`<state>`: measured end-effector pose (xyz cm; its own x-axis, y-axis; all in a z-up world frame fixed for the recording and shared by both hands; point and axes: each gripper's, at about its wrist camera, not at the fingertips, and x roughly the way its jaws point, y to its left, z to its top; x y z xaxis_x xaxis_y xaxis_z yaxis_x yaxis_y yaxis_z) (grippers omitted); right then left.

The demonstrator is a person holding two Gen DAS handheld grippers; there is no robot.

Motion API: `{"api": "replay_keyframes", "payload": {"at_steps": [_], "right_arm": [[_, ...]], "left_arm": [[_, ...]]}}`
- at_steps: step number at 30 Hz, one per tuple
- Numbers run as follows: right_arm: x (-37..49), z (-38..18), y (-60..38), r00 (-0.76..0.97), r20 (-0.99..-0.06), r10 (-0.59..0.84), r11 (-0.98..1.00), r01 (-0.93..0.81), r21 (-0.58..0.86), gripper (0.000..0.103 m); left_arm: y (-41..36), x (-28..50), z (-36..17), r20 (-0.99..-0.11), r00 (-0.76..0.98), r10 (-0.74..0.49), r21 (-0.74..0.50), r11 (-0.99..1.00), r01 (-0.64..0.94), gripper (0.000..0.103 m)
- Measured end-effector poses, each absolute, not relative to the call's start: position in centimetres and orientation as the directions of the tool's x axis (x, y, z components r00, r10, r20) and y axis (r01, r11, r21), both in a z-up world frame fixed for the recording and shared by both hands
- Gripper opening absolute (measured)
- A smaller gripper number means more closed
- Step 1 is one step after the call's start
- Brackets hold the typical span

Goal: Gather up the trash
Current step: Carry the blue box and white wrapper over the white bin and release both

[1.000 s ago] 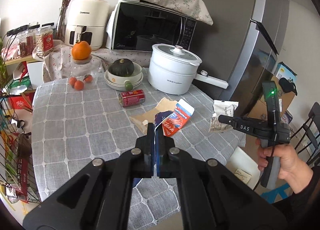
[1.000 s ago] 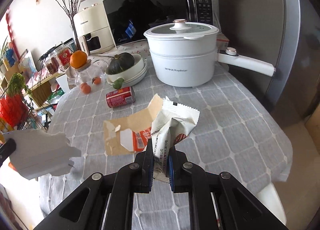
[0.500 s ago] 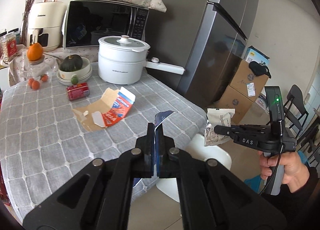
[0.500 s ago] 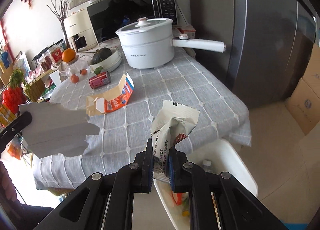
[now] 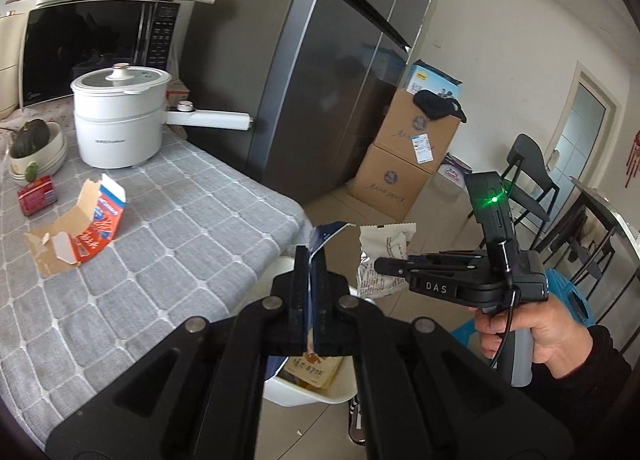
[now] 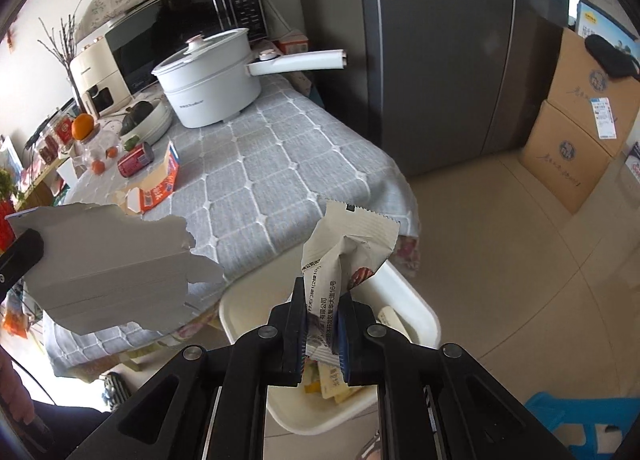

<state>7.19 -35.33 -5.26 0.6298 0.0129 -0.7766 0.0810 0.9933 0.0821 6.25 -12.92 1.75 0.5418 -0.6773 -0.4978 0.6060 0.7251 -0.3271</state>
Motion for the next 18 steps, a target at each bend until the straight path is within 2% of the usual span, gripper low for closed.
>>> {"api": "replay_keyframes", "payload": {"at_steps": [8, 15, 16, 17, 18], "right_arm": [[5.6, -6.7, -39.7, 0.595, -0.802, -0.042, 0.985, 0.158, 0.066, 0.013], [5.4, -7.5, -41.1, 0.566, -0.823, -0.051, 0.983, 0.175, 0.06, 0.014], [5.6, -7.7, -40.9, 0.562, -0.826, -0.05, 0.983, 0.173, 0.058, 0.014], [5.7, -7.8, -40.8, 0.558, -0.828, -0.05, 0.984, 0.17, 0.056, 0.014], [5.8, -7.8, -40.6, 0.555, -0.83, -0.048, 0.985, 0.166, 0.054, 0.014]], "left_arm": [[-18.1, 7.6, -1.7, -0.53, 0.463, -0.71, -0.352, 0.682, 0.641, 0.001], [-19.6, 9.5, -5.2, -0.626, 0.469, -0.623, -0.282, 0.742, 0.608, 0.003], [-19.5, 9.9, -5.7, -0.642, 0.473, -0.604, -0.276, 0.757, 0.592, 0.013], [-19.4, 10.2, -6.1, -0.658, 0.474, -0.585, -0.27, 0.771, 0.577, 0.027], [-19.1, 10.5, -6.4, -0.669, 0.478, -0.57, -0.267, 0.784, 0.561, 0.033]]}}
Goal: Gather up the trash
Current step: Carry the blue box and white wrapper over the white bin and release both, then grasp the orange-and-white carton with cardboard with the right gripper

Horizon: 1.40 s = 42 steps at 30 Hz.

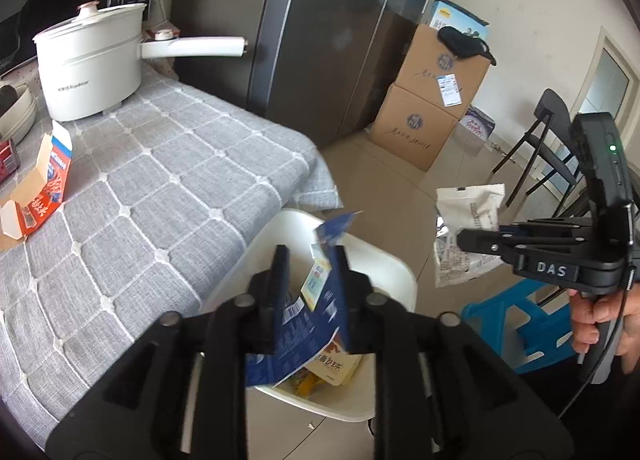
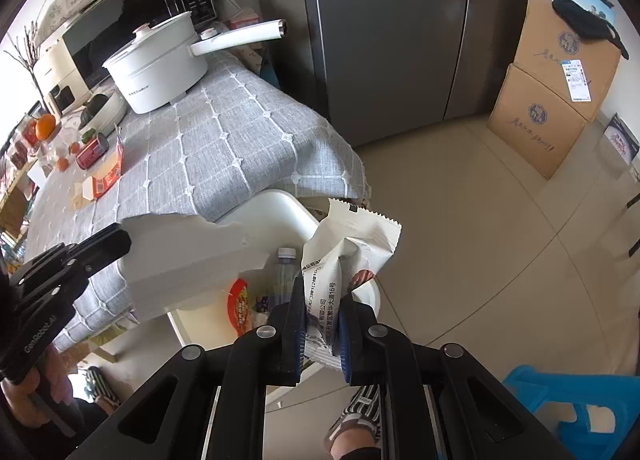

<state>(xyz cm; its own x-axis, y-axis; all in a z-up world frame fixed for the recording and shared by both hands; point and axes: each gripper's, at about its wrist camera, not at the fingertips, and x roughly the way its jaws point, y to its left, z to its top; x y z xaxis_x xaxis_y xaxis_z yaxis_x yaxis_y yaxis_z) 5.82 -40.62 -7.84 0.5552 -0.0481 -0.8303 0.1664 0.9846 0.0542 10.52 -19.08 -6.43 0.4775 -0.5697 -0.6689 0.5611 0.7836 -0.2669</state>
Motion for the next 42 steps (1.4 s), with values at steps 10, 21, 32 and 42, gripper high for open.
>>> {"api": "replay_keyframes", "payload": {"at_steps": [10, 21, 32, 42], "right_arm": [[6.9, -8.5, -38.9, 0.527, -0.849, -0.029, 0.99, 0.132, 0.049, 0.015], [8.8, -9.1, -35.8, 0.498, -0.867, -0.015, 0.995, 0.096, 0.038, 0.017], [9.9, -8.4, -33.6, 0.517, -0.856, 0.005, 0.992, 0.108, 0.071, 0.065], [10.8, -7.8, -31.3, 0.528, -0.849, 0.019, 0.991, 0.1, 0.084, 0.072]], "left_arm": [[-15.5, 10.7, -6.1, -0.744, 0.519, -0.42, -0.184, 0.876, 0.446, 0.075], [-11.8, 9.6, -5.6, -0.786, 0.548, -0.284, -0.062, 0.919, 0.388, 0.098], [-8.8, 8.7, -4.7, -0.782, 0.573, -0.246, -0.027, 0.931, 0.363, 0.102], [-6.1, 8.5, -4.4, -0.774, 0.601, -0.198, 0.004, 0.948, 0.318, 0.102]]}}
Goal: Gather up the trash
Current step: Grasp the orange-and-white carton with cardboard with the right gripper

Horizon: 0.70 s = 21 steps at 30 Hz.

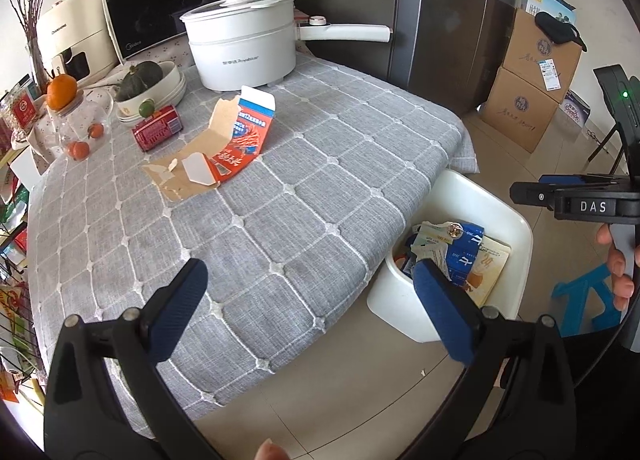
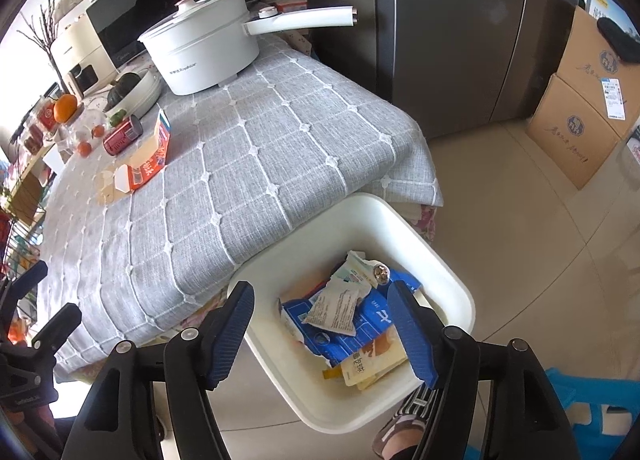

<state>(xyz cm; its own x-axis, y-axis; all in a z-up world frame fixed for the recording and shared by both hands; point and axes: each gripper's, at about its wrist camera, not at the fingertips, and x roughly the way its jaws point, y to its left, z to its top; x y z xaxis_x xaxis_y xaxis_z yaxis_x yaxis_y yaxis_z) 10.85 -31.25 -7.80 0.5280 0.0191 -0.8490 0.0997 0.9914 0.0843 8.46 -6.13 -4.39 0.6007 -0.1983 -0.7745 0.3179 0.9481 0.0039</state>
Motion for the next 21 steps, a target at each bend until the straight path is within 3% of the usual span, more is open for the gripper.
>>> {"api": "replay_keyframes", "payload": {"at_steps": [13, 21], "right_arm": [[13.8, -7.6, -23.9, 0.543, -0.836, 0.083, 0.993, 0.025, 0.115, 0.08], [19.2, -9.2, -18.5, 0.533, -0.841, 0.094, 0.995, -0.088, 0.055, 0.08]], "left_arm": [[0.2, 9.5, -4.2, -0.759, 0.638, -0.129, -0.002, 0.981, 0.196, 0.102], [6.3, 14.7, -5.3, -0.748, 0.656, -0.1, -0.019, 0.991, 0.13, 0.102]]}}
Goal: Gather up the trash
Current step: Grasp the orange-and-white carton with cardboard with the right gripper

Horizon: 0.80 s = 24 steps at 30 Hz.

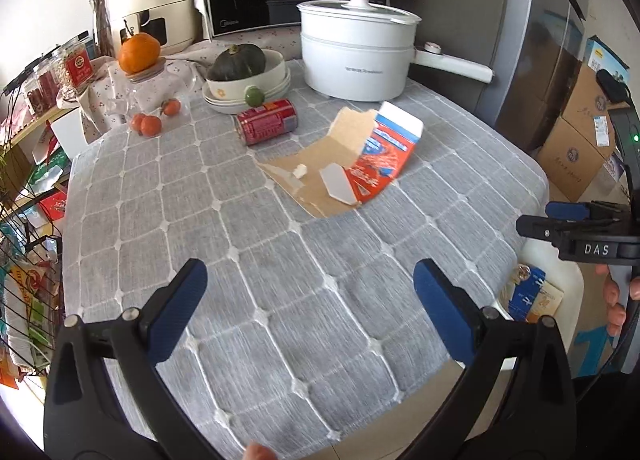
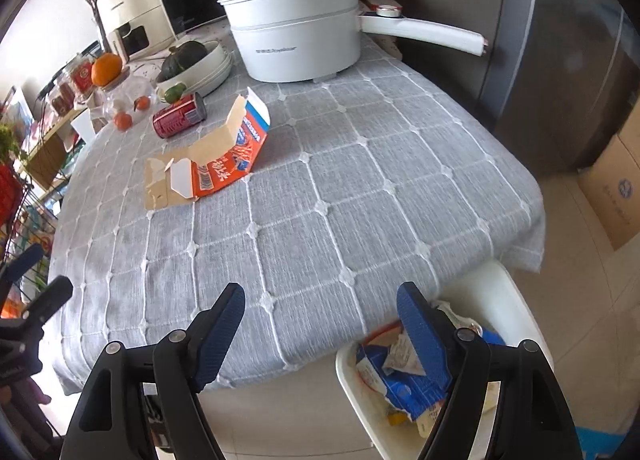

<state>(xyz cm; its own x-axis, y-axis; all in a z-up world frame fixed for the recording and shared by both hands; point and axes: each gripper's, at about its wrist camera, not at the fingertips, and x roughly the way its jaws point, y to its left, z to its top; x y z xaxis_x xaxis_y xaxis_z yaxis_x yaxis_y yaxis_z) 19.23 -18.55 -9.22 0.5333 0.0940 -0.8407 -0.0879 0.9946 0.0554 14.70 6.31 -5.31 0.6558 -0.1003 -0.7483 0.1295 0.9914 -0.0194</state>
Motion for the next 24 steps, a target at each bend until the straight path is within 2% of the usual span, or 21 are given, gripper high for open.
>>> {"api": "replay_keyframes", "payload": {"at_steps": [3, 10, 13, 19, 20, 21, 22, 23, 24], "right_arm": [[22.0, -9.7, -16.8, 0.546, -0.827, 0.131, 0.988, -0.145, 0.061, 0.08], [29.0, -11.7, -14.3, 0.601, -0.77, 0.215, 0.971, -0.213, 0.106, 0.08], [31.8, -13.0, -14.2, 0.605, -0.751, 0.265, 0.962, -0.22, 0.161, 0.075], [36.2, -15.5, -14.0, 0.579, -0.739, 0.344, 0.938, -0.247, 0.243, 0.042], [36.7, -15.8, -14.1, 0.574, -0.733, 0.366, 0.93, -0.253, 0.266, 0.033], [37.2, -16.0, -14.0, 0.566, -0.725, 0.392, 0.92, -0.267, 0.289, 0.019], [37.4, -16.0, -14.0, 0.559, -0.713, 0.425, 0.905, -0.292, 0.31, 0.017], [37.3, -15.9, -14.0, 0.559, -0.698, 0.448, 0.893, -0.318, 0.319, 0.01], [37.2, -15.7, -13.8, 0.557, -0.688, 0.465, 0.883, -0.348, 0.316, 0.008]], "left_arm": [[7.9, 18.1, -6.3, -0.768, 0.637, -0.069, -0.02, 0.996, 0.085, 0.102], [9.4, 26.5, -9.0, -0.788, 0.603, -0.125, -0.169, 0.986, -0.017, 0.102], [8.0, 29.3, -9.4, -0.774, 0.624, -0.111, -0.163, 0.986, -0.027, 0.102], [6.0, 34.8, -11.0, -0.764, 0.644, -0.017, -0.099, 0.991, -0.092, 0.102], [5.8, 35.5, -11.3, -0.764, 0.645, 0.004, -0.092, 0.989, -0.115, 0.102], [5.8, 36.2, -11.5, -0.764, 0.644, 0.023, -0.087, 0.987, -0.139, 0.102], [5.8, 36.7, -11.8, -0.764, 0.644, 0.043, -0.082, 0.983, -0.163, 0.102], [5.8, 37.1, -12.1, -0.762, 0.645, 0.062, -0.078, 0.979, -0.187, 0.102], [5.9, 37.5, -12.2, -0.759, 0.647, 0.08, -0.073, 0.976, -0.207, 0.102]]}}
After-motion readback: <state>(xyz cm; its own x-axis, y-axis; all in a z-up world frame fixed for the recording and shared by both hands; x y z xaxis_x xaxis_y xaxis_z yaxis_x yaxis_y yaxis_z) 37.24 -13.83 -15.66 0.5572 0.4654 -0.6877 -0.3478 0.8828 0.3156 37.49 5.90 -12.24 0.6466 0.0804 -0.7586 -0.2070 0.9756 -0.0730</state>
